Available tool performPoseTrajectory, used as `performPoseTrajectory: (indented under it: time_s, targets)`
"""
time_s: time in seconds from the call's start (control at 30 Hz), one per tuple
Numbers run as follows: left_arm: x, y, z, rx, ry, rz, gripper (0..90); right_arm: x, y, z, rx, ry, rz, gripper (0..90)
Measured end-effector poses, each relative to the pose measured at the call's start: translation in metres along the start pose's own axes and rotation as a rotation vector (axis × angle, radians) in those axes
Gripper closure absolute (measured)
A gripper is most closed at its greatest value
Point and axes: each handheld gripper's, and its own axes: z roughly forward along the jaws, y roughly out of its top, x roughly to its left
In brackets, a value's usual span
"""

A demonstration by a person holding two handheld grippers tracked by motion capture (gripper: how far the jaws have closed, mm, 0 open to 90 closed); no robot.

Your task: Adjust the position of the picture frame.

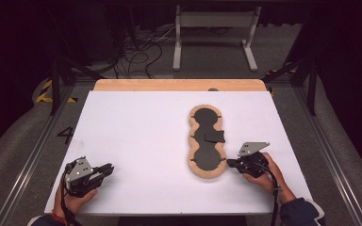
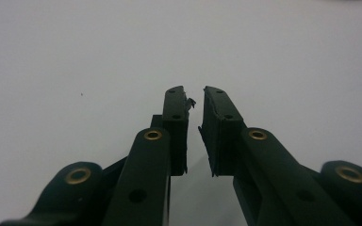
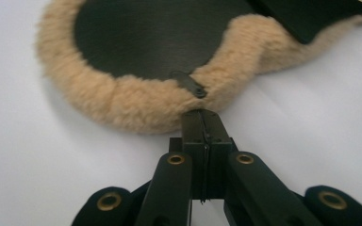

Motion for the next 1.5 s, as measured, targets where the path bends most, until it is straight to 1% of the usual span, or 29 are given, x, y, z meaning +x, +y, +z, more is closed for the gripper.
performPoseTrajectory:
  time_s: [0.03,0.1,0.17,0.2,0.27,0.33,0.37,0.4,0.43,0.47,0.53,0.57,0.63,0.73,0.8,0.87,0.9,0.93,1.0,1.03,1.1,1.17,1.23,1.27,1.3,1.37,1.4,1.43,1.5]
  targets:
    - [0.000,0.000,0.000,-0.001,0.001,0.001,79.5,0.005,0.003,0.002,-0.004,0.011,-0.014,90.0]
    - [0.000,0.000,0.000,0.002,0.004,-0.002,79.2,0.017,0.011,0.008,0.005,0.016,-0.051,90.0]
    - [0.000,0.000,0.001,0.004,0.005,-0.001,79.1,0.025,0.016,0.012,0.008,0.037,-0.070,89.3]
    - [0.000,0.000,0.000,0.004,0.005,0.000,79.1,0.031,0.020,0.015,0.018,0.042,-0.091,89.1]
    - [-0.001,0.001,0.000,-0.001,0.003,0.001,79.1,0.038,0.025,0.019,0.025,0.029,-0.108,89.2]
    - [-0.002,0.001,0.001,0.002,0.003,0.006,79.1,0.039,0.027,0.021,0.029,0.022,-0.112,89.8]
    - [-0.002,0.001,0.001,0.001,-0.002,0.003,79.1,0.038,0.026,0.021,0.027,0.032,-0.106,89.8]
    - [-0.002,0.001,0.001,0.001,-0.004,0.003,79.2,0.036,0.025,0.021,0.023,0.029,-0.092,89.9]
    - [-0.002,0.001,0.001,0.001,-0.001,0.005,79.3,0.034,0.024,0.020,0.026,0.022,-0.089,90.0]
    - [-0.002,0.001,0.001,0.001,0.000,0.003,79.3,0.031,0.023,0.020,0.033,0.006,-0.081,89.9]
    - [-0.002,0.001,0.001,-0.002,0.007,0.005,79.6,0.026,0.021,0.019,0.023,-0.025,-0.054,89.8]
    - [-0.002,0.001,0.001,-0.007,0.006,-0.001,79.8,0.022,0.020,0.018,0.014,-0.038,-0.039,89.7]
    - [-0.002,0.002,0.001,-0.006,0.007,0.001,80.7,0.017,0.019,0.018,-0.009,-0.061,-0.008,89.7]
    - [-0.005,0.004,0.005,-0.011,-0.012,-0.006,82.2,0.011,0.020,0.020,-0.027,-0.093,0.022,89.8]
    - [-0.007,0.007,0.008,-0.001,-0.022,0.006,84.3,0.006,0.022,0.022,-0.039,-0.114,0.046,89.9]
    - [-0.008,0.009,0.010,0.001,-0.021,-0.010,87.4,0.002,0.023,0.025,-0.053,-0.117,0.070,90.0]
    - [-0.009,0.010,0.012,0.006,-0.030,-0.006,89.1,0.002,0.024,0.027,-0.057,-0.114,0.074,90.0]
    - [-0.009,0.010,0.012,0.006,-0.030,-0.006,89.6,0.002,0.025,0.029,-0.056,-0.111,0.069,90.0]
    - [-0.012,0.013,0.018,0.028,-0.042,0.005,89.7,0.004,0.027,0.031,-0.052,-0.108,0.060,90.0]
    - [-0.013,0.014,0.020,0.037,-0.045,0.011,89.8,0.006,0.028,0.032,-0.055,-0.097,0.055,90.0]
    - [-0.014,0.015,0.024,0.053,-0.047,0.011,89.6,0.008,0.030,0.034,-0.046,-0.111,0.041,90.0]
    - [-0.012,0.015,0.026,0.068,-0.038,0.012,89.1,0.007,0.029,0.033,-0.049,-0.092,0.049,90.0]
    - [-0.009,0.014,0.027,0.070,-0.031,-0.007,88.7,0.008,0.029,0.033,-0.049,-0.084,0.048,90.0]
    - [-0.009,0.014,0.027,0.070,-0.031,-0.007,88.2,0.008,0.029,0.033,-0.049,-0.084,0.048,90.0]
    - [-0.008,0.015,0.029,0.068,-0.032,-0.021,88.2,0.008,0.030,0.033,-0.047,-0.080,0.037,90.0]
    - [-0.006,0.016,0.031,0.066,-0.032,-0.020,87.8,0.009,0.033,0.034,-0.031,-0.079,0.006,90.0]
    - [-0.006,0.016,0.032,0.064,-0.037,-0.029,87.7,0.008,0.035,0.034,-0.019,-0.082,-0.007,89.8]
    - [-0.005,0.017,0.033,0.061,-0.045,-0.027,87.8,0.007,0.037,0.035,-0.007,-0.086,-0.009,89.0]
    - [-0.008,0.020,0.036,0.063,-0.055,-0.025,87.8,0.003,0.038,0.039,-0.006,-0.098,0.002,88.4]
